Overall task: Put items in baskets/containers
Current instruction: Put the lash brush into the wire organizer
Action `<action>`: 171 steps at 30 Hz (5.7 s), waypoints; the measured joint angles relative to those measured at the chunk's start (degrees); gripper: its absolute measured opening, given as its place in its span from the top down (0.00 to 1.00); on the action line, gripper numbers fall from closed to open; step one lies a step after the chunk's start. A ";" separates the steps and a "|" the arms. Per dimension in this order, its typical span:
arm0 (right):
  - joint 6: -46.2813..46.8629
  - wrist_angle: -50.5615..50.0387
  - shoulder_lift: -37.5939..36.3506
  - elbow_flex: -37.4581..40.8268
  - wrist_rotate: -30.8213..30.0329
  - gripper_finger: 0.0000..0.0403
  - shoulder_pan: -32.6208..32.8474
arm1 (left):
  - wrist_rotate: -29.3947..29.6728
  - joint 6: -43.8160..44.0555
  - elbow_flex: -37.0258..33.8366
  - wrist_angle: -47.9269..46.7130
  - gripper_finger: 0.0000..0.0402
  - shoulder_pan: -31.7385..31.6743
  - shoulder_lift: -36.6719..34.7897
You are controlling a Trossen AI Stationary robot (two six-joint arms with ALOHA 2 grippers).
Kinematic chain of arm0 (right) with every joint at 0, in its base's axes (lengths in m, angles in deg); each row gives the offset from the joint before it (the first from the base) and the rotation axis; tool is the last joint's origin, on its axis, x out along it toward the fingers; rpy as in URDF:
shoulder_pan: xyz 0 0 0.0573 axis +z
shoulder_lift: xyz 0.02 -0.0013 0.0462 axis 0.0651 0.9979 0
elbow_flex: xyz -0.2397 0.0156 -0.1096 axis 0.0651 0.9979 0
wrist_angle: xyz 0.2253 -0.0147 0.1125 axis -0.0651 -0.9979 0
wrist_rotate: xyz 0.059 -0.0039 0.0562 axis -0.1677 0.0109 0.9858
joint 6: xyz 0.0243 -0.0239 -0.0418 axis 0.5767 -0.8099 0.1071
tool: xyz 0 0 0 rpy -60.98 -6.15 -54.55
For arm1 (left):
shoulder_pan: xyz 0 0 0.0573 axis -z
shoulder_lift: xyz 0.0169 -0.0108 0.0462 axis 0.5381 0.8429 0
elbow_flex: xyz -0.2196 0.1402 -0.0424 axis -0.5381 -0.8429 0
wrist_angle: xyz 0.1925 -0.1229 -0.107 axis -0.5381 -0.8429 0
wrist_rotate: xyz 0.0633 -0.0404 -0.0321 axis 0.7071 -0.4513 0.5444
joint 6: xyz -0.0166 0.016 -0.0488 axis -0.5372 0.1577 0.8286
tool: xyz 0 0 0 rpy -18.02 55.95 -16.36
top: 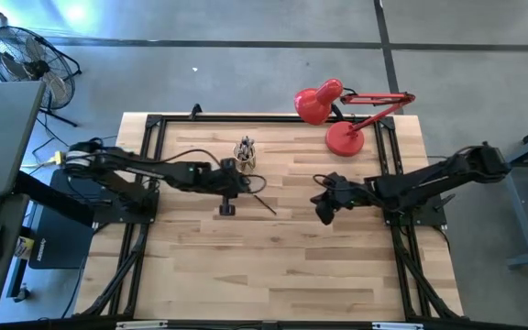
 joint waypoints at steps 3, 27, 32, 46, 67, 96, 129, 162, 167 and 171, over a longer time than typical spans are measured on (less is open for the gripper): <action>-0.01 0.56 -0.27 1.66 0.50 1.00 0.00 | 1.74 -4.54 3.18 0.06 0.93 -0.10 4.62; -8.19 0.54 -0.08 1.96 2.12 1.00 -0.02 | 3.02 -14.14 18.18 -17.24 0.58 -4.51 22.70; -8.22 0.54 -0.08 1.94 1.21 1.00 -0.02 | -0.74 -14.58 18.18 -17.34 0.58 -6.16 22.70; -7.60 0.61 -0.06 1.92 0.21 1.00 -0.02 | 1.23 -16.00 18.37 -13.02 0.58 -6.10 25.83; -6.48 0.96 -0.03 1.90 -0.45 1.00 -0.17 | 0.32 11.38 30.47 -25.98 0.58 -2.96 26.81; -6.02 1.45 -0.03 1.90 2.79 1.00 -0.15 | -9.18 59.75 34.66 -24.46 0.58 -6.52 34.77; -4.05 3.06 -0.03 1.90 2.36 1.00 -0.13 | -17.80 34.27 34.55 -13.19 1.00 -5.39 34.42; -4.13 7.64 7.26 -3.29 -3.87 1.00 -0.13 | -9.64 37.92 5.82 -3.86 1.00 1.68 10.18; -9.16 2.66 17.04 -13.12 -0.57 1.00 -0.13 | -11.94 37.57 4.54 -2.88 1.00 2.54 10.33; -10.48 -10.25 24.19 -22.56 0.48 1.00 -1.05 | -12.50 37.45 4.63 -2.43 1.00 4.04 10.31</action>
